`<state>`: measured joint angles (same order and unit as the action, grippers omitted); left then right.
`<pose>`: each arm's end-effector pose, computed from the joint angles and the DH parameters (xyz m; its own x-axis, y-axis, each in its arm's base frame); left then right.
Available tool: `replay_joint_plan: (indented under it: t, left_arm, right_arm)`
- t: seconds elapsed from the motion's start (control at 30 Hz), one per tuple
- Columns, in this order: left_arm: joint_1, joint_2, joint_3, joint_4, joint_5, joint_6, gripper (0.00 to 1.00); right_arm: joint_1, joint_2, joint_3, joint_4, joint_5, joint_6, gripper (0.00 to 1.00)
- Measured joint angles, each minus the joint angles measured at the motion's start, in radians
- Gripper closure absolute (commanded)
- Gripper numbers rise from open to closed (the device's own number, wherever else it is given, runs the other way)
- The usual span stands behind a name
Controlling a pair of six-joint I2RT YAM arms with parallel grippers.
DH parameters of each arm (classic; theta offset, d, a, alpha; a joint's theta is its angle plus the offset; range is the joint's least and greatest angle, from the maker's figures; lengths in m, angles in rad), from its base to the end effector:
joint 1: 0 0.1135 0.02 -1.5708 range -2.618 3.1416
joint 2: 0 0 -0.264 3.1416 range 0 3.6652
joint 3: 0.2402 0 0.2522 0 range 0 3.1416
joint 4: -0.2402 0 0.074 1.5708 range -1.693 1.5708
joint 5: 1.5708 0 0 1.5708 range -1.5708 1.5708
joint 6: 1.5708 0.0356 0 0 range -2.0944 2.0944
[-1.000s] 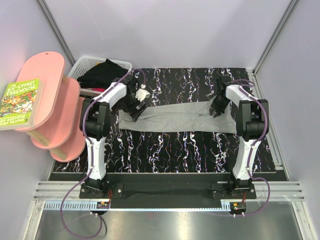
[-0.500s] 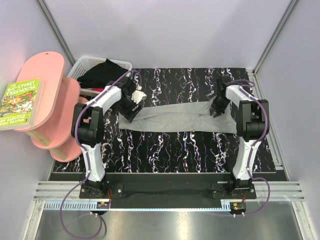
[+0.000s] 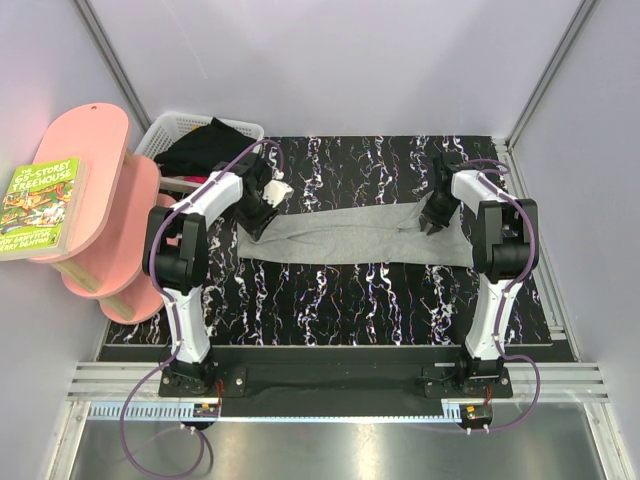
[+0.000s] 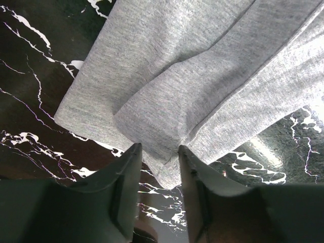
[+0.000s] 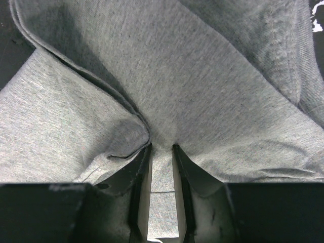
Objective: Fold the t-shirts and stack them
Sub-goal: Fold the other side of the tshirt into a rectangle
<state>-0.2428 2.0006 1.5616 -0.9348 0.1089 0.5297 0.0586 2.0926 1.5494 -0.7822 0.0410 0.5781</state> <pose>0.3860 -0.0996 0.1964 -0.6902 0.6884 -0.2228 0.7050 0.7091 0.0069 0.4183 0.0231 0.1608 -0.8376 0.4978 -0.2252 0.4885 0.8669 0.0994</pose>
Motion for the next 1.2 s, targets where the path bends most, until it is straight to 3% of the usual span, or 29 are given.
replay_joint_plan:
  t: [0.1,0.17,0.23,0.27,0.37,0.53,0.6,0.97,1.2]
  left_arm:
    - [0.0,0.0,0.0,0.002,-0.001,0.001,0.38]
    - [0.0,0.0,0.0,0.002,-0.002,-0.001,0.34]
    - [0.0,0.0,0.0,0.003,-0.005,-0.002,0.46]
    - [0.0,0.0,0.0,0.003,-0.006,-0.001,0.6]
    - [0.0,0.0,-0.002,0.005,-0.009,0.002,0.74]
    - [0.0,0.0,-0.002,0.005,-0.008,0.002,0.87]
    - [0.0,0.004,-0.002,0.005,-0.007,0.0,1.0]
    - [0.0,0.001,-0.022,-0.013,-0.008,0.015,1.0]
    - [0.001,-0.132,-0.021,-0.079,0.003,0.019,1.0]
  right_arm:
    - [-0.001,0.0,0.0,0.0,0.0,0.0,0.71]
    - [-0.002,0.0,0.0,0.0,0.0,-0.001,0.71]
    - [-0.002,0.0,0.0,0.0,0.0,-0.001,0.71]
    - [-0.002,0.0,0.0,0.0,0.0,-0.001,0.72]
    - [-0.002,0.0,0.0,0.0,0.0,-0.002,0.72]
    - [-0.002,0.0,0.0,0.0,0.0,-0.002,0.72]
    - [-0.002,-0.001,-0.001,0.0,0.0,-0.002,0.73]
    - [-0.008,-0.001,-0.002,0.0,-0.001,-0.001,0.74]
    - [-0.021,-0.001,-0.002,0.0,-0.002,-0.001,0.76]
